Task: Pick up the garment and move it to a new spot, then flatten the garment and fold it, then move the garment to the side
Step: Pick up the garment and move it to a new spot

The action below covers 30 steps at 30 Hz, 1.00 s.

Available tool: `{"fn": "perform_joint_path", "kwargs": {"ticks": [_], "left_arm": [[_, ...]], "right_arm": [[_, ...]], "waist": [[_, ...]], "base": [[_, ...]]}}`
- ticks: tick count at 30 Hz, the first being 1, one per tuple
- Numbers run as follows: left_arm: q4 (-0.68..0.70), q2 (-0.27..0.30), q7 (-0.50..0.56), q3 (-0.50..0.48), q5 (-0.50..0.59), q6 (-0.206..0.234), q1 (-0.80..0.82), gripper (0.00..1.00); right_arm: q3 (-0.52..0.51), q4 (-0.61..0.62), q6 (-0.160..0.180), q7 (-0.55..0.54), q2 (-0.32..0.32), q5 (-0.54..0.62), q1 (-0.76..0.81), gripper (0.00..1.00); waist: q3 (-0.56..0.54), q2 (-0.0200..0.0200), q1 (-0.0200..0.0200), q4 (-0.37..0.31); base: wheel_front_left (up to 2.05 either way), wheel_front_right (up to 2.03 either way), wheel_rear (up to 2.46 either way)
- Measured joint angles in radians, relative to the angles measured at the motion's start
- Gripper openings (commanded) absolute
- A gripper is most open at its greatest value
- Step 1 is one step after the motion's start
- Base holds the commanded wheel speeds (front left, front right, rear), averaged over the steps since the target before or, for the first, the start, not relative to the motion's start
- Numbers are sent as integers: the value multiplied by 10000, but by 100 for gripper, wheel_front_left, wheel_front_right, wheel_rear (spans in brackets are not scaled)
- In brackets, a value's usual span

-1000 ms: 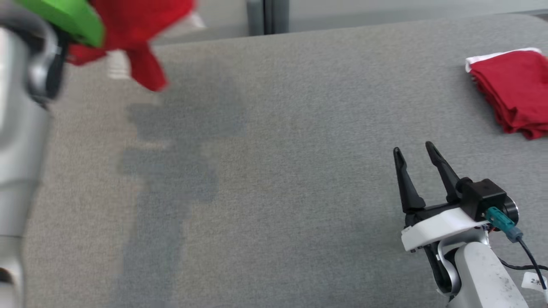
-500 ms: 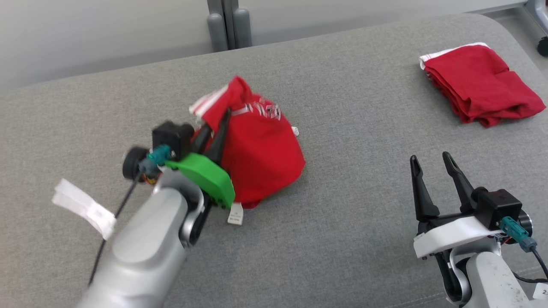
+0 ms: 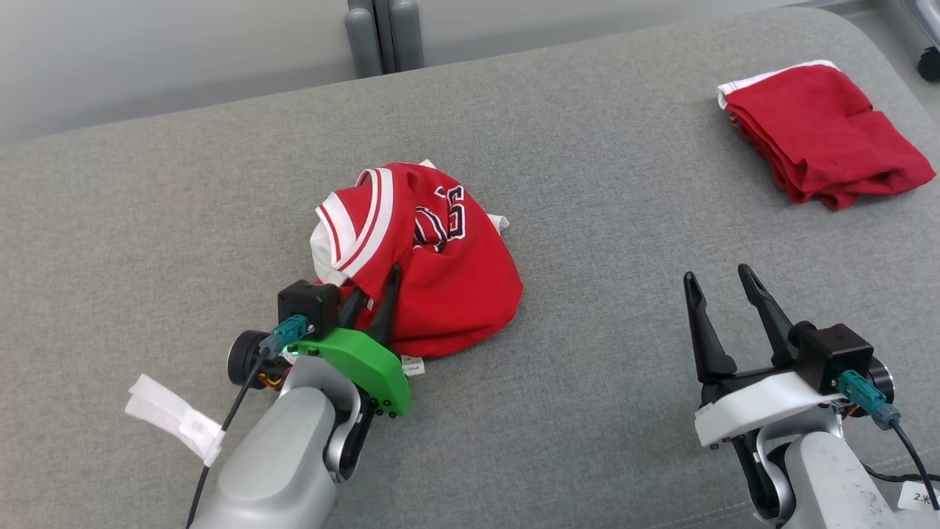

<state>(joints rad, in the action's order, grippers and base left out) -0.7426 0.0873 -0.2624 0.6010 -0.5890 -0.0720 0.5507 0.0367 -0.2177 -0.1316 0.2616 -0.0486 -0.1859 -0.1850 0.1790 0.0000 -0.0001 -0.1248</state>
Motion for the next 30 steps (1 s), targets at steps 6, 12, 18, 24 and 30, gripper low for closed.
{"fn": "perform_joint_path", "kwargs": {"ticks": [6,12,18,24,30], "left_arm": [[802,61,-2,-924,581,-123,-689,100],[2136,67,-15,-2086,1116,-165,-1987,100],[3214,33,-15,-2957,1605,-169,-3574,100],[3929,-102,-15,-3499,1952,-146,-4780,100],[4330,-255,-15,-3870,2069,-148,-5428,100]], "right_arm": [[15,-105,0,0,0,117,-53,100],[-10,-207,0,0,0,213,95,100],[-8,-242,0,2,-2,259,496,100],[-42,-261,0,0,0,165,967,100],[29,-320,0,0,0,-115,1340,100]], "waist": [[-352,0,0,112],[-933,0,0,268],[-1530,0,0,503],[-1911,0,0,897],[-2161,0,0,1229]], "base": [[0,0,0],[0,0,0],[0,0,0],[0,0,0],[0,0,0]]}}
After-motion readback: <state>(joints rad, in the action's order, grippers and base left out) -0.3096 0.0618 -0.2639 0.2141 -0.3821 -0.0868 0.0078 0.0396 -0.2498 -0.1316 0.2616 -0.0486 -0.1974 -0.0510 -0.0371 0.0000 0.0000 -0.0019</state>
